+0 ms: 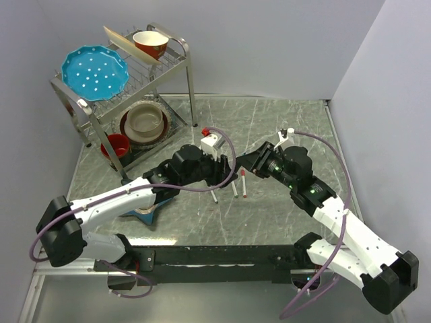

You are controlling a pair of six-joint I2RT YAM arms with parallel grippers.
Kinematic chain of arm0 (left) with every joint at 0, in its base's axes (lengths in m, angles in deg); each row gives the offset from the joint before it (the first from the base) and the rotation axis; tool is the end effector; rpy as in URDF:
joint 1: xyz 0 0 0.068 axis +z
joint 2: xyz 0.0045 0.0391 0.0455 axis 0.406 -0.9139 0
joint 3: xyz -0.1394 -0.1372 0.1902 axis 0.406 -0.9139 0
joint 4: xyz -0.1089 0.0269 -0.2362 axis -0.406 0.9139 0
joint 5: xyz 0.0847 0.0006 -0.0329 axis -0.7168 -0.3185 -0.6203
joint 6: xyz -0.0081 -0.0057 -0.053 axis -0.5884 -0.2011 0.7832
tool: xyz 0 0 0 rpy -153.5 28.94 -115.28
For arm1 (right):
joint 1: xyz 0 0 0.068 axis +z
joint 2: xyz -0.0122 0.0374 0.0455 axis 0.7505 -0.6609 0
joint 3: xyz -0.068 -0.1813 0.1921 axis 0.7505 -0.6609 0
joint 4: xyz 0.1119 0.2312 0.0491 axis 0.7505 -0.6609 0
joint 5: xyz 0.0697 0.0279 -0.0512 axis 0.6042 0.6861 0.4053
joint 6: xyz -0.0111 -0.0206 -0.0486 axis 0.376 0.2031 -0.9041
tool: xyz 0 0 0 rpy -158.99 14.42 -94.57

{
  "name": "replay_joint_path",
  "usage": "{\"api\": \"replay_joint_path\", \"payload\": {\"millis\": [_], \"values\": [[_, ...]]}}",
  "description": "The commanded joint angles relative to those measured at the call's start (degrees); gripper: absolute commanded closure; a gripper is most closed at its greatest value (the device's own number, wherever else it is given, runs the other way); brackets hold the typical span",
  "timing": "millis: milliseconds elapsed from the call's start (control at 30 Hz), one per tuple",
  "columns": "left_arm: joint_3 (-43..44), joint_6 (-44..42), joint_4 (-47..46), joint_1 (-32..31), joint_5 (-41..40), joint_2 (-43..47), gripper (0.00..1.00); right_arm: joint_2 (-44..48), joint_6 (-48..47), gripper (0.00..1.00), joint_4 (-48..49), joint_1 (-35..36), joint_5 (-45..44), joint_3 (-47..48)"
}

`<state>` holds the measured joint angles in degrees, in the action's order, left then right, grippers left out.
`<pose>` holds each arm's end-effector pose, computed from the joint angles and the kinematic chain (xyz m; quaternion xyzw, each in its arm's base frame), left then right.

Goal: Insert the pens into the pen caps

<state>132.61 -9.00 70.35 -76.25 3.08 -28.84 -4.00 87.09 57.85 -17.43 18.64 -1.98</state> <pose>0.1840 -0.2442 0.3044 0.2157 0.7804 -0.4033 0.4263 0.1761 0.1140 0.3140 0.0829 0.7835 0.4554 0.4145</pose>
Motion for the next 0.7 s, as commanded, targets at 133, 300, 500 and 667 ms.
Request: {"api": "replay_joint_path", "payload": {"millis": [133,300,500,667], "values": [[3.37,-4.02,-2.53,-0.26,1.32,-1.90,0.87,-0.54,-0.29,1.00,5.08,0.53,1.56,-0.86],[4.69,-4.47,0.19,-0.27,2.29,-3.31,0.99,-2.56,-1.69,0.86,4.82,0.61,4.72,0.62],[4.43,-1.48,6.78,0.26,-1.49,-0.24,0.99,-5.02,-19.76,0.53,-6.41,0.44,3.60,11.15],[0.66,0.80,10.82,0.79,-2.72,6.79,0.99,-7.04,-31.47,0.47,-12.50,-0.70,-8.45,16.97]]}}
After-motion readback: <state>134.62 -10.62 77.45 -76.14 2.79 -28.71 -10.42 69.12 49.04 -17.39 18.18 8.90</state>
